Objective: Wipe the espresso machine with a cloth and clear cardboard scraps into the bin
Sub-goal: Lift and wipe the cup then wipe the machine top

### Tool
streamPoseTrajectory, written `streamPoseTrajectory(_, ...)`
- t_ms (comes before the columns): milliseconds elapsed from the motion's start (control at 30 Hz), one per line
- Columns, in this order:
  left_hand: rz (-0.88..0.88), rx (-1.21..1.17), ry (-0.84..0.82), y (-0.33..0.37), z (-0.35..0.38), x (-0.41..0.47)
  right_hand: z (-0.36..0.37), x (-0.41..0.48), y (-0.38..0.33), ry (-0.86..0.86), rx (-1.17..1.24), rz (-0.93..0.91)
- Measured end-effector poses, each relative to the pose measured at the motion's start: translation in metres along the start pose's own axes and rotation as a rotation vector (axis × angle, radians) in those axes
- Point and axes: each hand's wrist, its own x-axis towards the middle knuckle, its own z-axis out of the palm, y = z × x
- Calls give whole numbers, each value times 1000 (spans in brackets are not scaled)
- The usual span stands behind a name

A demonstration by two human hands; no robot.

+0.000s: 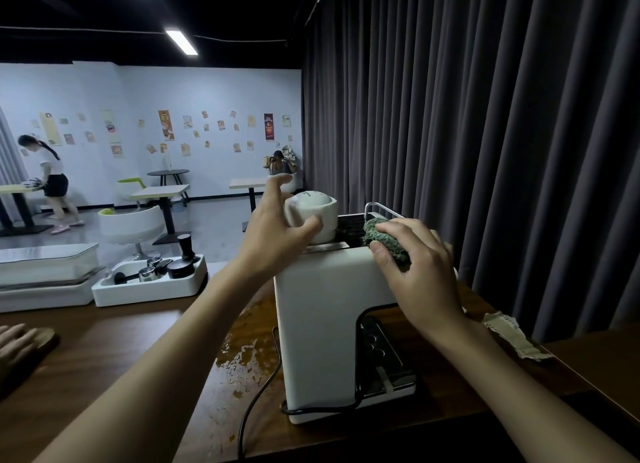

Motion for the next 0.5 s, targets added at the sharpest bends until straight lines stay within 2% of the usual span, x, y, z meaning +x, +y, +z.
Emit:
streamPoseTrajectory(167,28,62,2,-1,0,-1,0,0,0,9,-8,0)
streamPoseTrajectory(300,0,-29,-33,-4,-4,0,1,0,0,4,-3,7)
streamPoseTrajectory(500,16,5,-37,1,-3,-3,0,-1,0,-2,-3,10)
